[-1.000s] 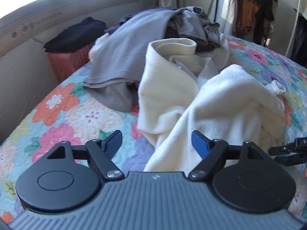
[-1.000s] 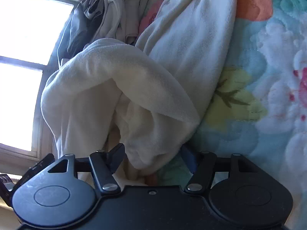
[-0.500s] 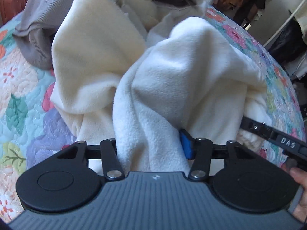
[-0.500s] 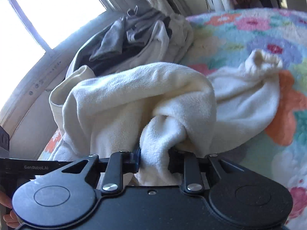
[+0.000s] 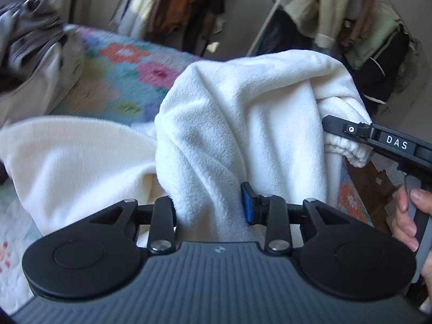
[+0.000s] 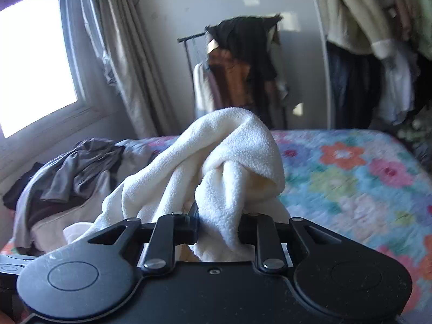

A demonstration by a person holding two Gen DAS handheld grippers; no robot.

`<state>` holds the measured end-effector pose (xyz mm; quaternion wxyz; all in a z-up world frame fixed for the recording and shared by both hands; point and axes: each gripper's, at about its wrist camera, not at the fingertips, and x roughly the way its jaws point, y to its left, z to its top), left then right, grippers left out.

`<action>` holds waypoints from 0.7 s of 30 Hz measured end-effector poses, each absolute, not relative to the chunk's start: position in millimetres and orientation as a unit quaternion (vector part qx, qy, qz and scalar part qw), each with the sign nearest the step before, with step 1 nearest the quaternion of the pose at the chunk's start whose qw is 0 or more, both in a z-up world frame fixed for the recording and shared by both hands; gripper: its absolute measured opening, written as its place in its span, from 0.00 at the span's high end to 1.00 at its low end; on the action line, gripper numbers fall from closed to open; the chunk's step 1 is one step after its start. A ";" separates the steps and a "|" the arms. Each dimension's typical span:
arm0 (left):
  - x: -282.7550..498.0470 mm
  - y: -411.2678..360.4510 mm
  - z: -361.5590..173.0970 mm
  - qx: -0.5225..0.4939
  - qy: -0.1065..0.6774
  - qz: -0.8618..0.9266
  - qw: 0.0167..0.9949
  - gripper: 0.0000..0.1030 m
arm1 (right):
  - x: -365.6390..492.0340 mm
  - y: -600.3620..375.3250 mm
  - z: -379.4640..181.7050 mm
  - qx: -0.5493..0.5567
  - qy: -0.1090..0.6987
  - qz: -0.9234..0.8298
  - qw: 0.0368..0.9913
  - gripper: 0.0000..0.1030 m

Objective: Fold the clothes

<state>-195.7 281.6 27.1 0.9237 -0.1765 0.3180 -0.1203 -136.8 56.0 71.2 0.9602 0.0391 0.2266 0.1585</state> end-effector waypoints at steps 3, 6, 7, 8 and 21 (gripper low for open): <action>-183.5 243.2 51.5 -0.170 0.275 -0.168 0.931 0.79 | -148.8 16.2 96.4 0.037 0.181 0.115 0.976 0.76; -174.2 217.0 58.3 -0.151 0.257 -0.165 0.940 0.79 | -146.2 -12.3 106.2 0.031 0.177 0.096 0.979 0.74; -166.5 211.8 52.3 -0.148 0.268 -0.156 0.939 0.79 | -136.8 -16.6 100.4 0.009 0.199 0.079 0.977 0.73; -156.8 207.0 41.9 -0.146 0.289 -0.144 0.935 0.79 | -126.3 -23.0 89.2 0.001 0.225 0.054 0.973 0.68; -123.9 291.0 -79.5 -0.258 0.410 -0.082 0.871 0.70 | -193.8 -64.5 -70.2 0.151 0.468 0.060 0.869 0.49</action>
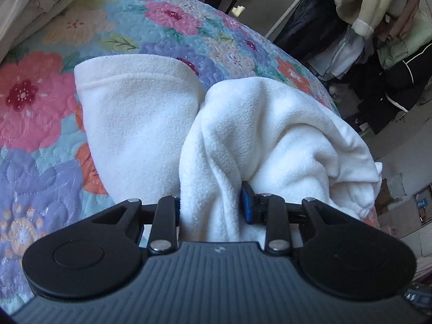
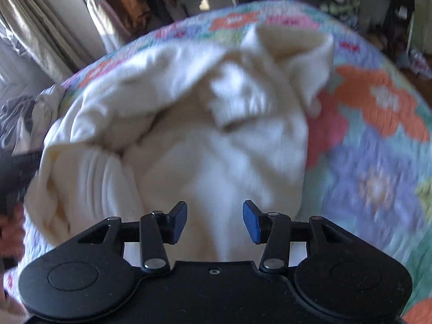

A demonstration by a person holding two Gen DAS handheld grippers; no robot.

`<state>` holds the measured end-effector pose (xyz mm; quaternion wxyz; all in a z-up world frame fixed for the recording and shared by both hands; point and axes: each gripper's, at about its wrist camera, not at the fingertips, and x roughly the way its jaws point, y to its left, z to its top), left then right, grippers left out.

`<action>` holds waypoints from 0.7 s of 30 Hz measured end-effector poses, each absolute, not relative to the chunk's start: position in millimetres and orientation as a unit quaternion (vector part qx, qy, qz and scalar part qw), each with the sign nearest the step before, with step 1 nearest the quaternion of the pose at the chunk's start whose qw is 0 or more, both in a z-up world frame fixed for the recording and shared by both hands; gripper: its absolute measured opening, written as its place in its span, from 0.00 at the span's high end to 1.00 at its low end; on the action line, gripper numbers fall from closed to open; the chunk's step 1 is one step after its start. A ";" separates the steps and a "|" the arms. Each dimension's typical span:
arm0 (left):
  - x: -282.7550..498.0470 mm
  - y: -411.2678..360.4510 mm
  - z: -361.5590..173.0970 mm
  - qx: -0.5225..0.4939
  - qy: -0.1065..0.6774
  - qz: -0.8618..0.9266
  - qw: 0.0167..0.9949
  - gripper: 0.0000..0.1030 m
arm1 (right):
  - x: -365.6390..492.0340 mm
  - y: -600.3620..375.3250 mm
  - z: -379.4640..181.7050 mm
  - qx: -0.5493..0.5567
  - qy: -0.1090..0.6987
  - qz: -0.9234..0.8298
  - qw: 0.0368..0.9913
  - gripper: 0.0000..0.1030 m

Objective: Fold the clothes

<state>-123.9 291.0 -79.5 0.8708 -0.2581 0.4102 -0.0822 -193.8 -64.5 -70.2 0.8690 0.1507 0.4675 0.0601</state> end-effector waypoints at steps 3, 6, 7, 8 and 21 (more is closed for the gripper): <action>-141.1 284.7 -67.7 -0.212 0.411 -0.073 0.884 0.67 | -214.5 -56.3 -87.1 0.173 0.476 0.068 0.859 0.46; -160.1 281.2 -54.0 -0.176 0.414 -0.062 0.891 0.66 | -221.5 -42.1 -92.6 0.164 0.483 0.068 0.857 0.44; -168.3 281.4 -49.8 -0.163 0.416 -0.059 0.893 0.66 | -223.8 -37.4 -94.4 0.161 0.486 0.067 0.857 0.44; -177.0 281.7 -44.9 -0.147 0.419 -0.055 0.894 0.62 | -226.3 -31.4 -95.3 0.155 0.488 0.066 0.856 0.44; -239.0 249.7 -45.7 -0.125 0.395 -0.157 0.896 0.05 | -258.8 46.2 -75.0 0.021 0.443 0.040 0.896 0.44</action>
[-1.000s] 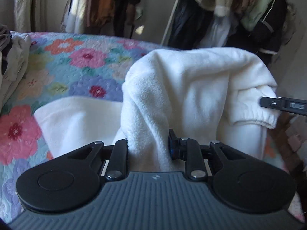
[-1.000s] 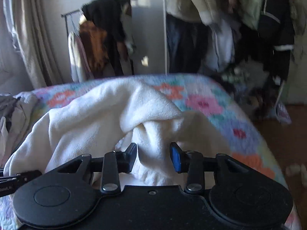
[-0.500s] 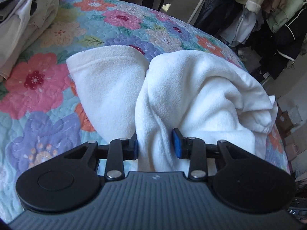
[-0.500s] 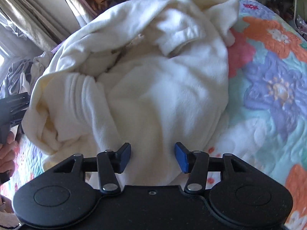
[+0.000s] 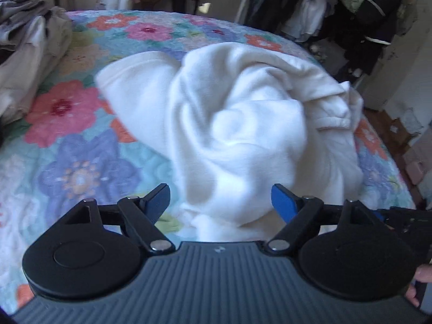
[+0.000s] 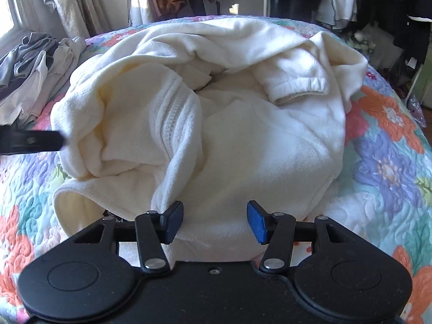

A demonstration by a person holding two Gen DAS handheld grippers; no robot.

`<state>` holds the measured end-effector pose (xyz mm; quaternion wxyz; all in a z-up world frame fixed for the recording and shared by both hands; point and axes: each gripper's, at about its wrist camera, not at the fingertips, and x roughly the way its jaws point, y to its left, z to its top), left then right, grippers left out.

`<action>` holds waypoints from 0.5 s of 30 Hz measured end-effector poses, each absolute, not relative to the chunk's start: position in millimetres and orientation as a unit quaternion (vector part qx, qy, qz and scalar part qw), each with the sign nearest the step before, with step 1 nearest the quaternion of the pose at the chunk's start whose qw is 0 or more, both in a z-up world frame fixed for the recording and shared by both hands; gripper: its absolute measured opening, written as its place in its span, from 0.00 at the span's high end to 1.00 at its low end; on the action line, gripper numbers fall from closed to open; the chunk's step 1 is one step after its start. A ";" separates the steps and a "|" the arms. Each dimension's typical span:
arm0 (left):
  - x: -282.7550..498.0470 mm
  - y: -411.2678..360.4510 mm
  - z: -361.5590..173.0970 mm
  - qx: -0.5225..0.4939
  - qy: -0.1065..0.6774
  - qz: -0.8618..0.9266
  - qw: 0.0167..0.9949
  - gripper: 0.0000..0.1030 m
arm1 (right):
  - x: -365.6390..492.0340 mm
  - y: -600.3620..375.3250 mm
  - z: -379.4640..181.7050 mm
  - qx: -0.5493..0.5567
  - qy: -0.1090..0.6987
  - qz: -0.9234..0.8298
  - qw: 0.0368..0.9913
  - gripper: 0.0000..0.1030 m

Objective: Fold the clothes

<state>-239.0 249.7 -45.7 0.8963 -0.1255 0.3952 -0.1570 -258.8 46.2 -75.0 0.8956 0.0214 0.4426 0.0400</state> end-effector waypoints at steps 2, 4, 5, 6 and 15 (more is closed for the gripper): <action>-228.4 234.5 -74.8 -0.125 0.410 -0.165 0.888 0.05 | -265.6 43.6 -72.5 0.040 0.445 0.049 0.893 0.44; -221.0 223.9 -92.0 -0.083 0.439 -0.107 0.888 0.53 | -272.8 40.8 -69.4 0.059 0.449 0.062 0.890 0.44; -222.5 223.1 -93.5 -0.068 0.436 -0.092 0.893 0.59 | -276.3 39.0 -67.8 0.069 0.450 0.068 0.888 0.44; -225.4 224.2 -92.3 -0.063 0.430 -0.084 0.897 0.68 | -279.6 36.2 -65.6 0.079 0.452 0.075 0.885 0.43; -274.6 276.4 -49.3 -0.128 0.380 -0.019 0.916 0.81 | -312.6 25.3 -38.4 0.071 0.441 0.116 0.887 0.41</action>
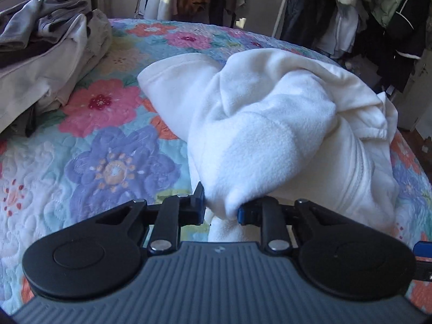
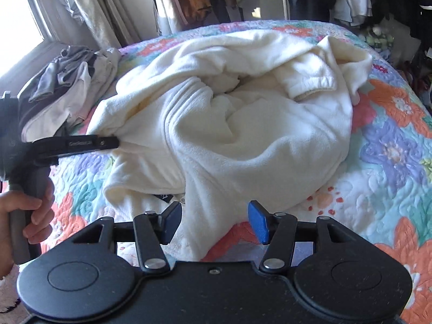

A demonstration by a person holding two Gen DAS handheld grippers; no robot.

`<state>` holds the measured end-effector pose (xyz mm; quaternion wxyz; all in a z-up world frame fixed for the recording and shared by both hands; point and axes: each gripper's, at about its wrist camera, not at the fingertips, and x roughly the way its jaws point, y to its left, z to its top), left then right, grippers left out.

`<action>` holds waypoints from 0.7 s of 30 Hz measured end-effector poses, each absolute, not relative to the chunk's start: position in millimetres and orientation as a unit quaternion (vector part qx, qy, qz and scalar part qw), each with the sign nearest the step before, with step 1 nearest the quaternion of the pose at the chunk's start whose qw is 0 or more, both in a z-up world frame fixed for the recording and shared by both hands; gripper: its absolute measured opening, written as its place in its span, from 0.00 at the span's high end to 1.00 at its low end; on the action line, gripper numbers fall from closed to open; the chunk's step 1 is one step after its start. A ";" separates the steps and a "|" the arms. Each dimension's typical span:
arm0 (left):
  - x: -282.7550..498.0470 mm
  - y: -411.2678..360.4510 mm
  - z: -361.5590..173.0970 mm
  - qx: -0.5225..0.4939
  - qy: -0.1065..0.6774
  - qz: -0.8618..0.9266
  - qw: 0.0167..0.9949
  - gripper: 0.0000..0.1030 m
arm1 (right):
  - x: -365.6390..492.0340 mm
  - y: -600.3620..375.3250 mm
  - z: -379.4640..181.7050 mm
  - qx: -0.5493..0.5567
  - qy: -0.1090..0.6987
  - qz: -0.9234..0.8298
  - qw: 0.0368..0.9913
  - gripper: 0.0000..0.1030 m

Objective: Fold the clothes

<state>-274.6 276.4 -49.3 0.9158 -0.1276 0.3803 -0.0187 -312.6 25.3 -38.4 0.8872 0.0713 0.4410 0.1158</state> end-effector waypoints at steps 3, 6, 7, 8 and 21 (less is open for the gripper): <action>-281.6 305.2 -44.7 -0.165 0.371 -0.012 0.914 0.85 | -318.4 17.9 -34.3 0.084 0.449 0.125 0.881 0.41; -280.6 320.4 -46.7 -0.172 0.374 -0.001 0.911 0.94 | -321.2 13.5 -28.9 0.084 0.464 0.140 0.871 0.41; -280.9 323.8 -50.8 -0.189 0.380 -0.016 0.905 0.94 | -319.9 12.2 -26.3 0.084 0.466 0.137 0.870 0.41; -281.2 327.7 -55.0 -0.216 0.387 -0.028 0.896 0.94 | -318.6 10.8 -23.6 0.083 0.467 0.135 0.870 0.40; -301.4 280.4 -65.4 -0.147 0.475 -0.057 0.866 0.53 | -345.2 -39.6 -79.2 0.328 0.472 -0.006 0.818 0.36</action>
